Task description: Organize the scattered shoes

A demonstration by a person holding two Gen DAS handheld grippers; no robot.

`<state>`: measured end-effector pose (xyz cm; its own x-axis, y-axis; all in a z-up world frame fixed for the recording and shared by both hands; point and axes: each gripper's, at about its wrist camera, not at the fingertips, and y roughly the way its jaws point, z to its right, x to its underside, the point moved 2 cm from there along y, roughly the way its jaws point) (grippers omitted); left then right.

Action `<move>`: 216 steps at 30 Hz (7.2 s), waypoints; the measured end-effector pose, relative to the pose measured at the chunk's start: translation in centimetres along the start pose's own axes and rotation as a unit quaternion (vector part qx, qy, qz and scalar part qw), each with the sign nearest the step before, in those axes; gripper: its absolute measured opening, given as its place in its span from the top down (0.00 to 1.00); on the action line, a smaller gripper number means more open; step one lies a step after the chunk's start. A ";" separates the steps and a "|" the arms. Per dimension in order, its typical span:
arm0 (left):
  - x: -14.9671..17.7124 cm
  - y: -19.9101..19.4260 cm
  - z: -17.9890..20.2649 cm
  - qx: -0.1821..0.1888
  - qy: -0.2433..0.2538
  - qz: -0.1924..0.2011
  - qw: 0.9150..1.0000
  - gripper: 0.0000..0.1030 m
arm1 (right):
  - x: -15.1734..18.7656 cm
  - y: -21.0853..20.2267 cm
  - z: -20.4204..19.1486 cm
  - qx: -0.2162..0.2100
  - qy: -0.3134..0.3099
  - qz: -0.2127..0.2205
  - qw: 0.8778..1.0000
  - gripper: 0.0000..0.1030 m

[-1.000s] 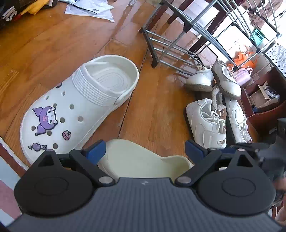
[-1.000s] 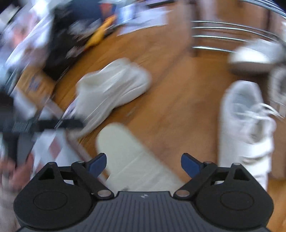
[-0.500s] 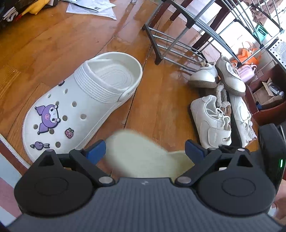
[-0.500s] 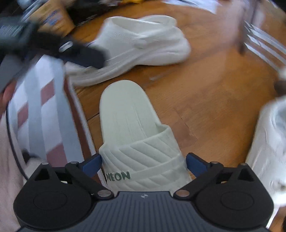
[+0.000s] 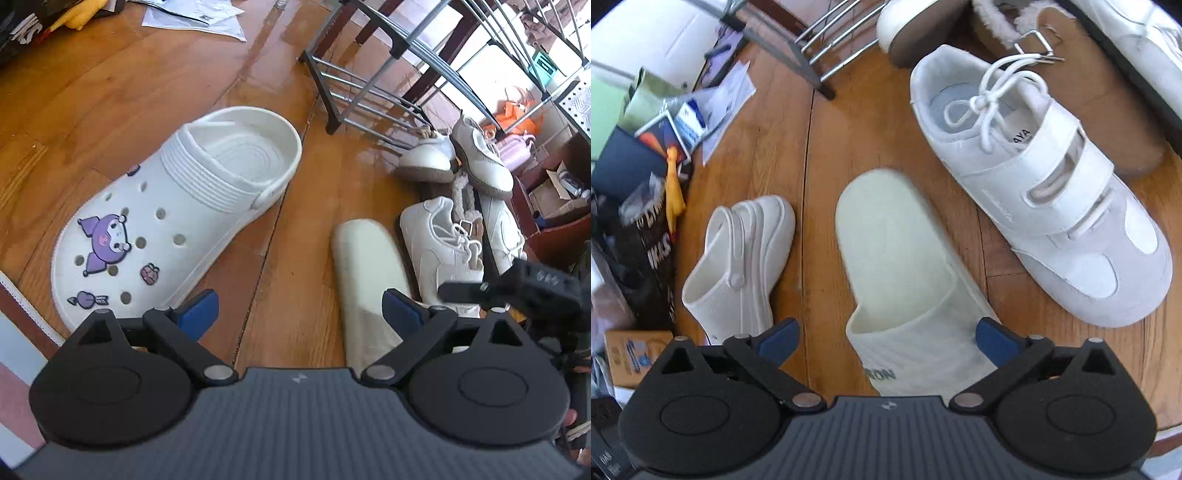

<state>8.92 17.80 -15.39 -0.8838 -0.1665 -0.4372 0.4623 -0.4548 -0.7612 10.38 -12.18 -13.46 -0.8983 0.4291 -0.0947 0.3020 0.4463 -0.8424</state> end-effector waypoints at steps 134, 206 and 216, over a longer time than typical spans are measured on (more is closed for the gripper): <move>-1.7 5.9 11.6 -0.068 0.045 -0.076 0.994 0.03 | -6.3 -6.1 8.6 0.114 -0.131 0.094 0.980 0.12; 1.0 7.5 12.2 -0.003 0.077 -0.073 0.994 0.00 | -12.0 -6.9 8.9 0.090 -0.132 0.133 0.978 0.37; -0.9 6.2 11.3 0.038 0.050 -0.022 0.998 0.00 | -20.4 1.6 1.9 0.212 -0.256 0.068 0.941 0.41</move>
<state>11.80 5.30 -14.30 -0.8893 -0.0583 -0.4536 0.4136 -0.5257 -0.7434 28.57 -21.74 -13.85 -0.9292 -0.0238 -0.3687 0.3685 0.0147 -0.9295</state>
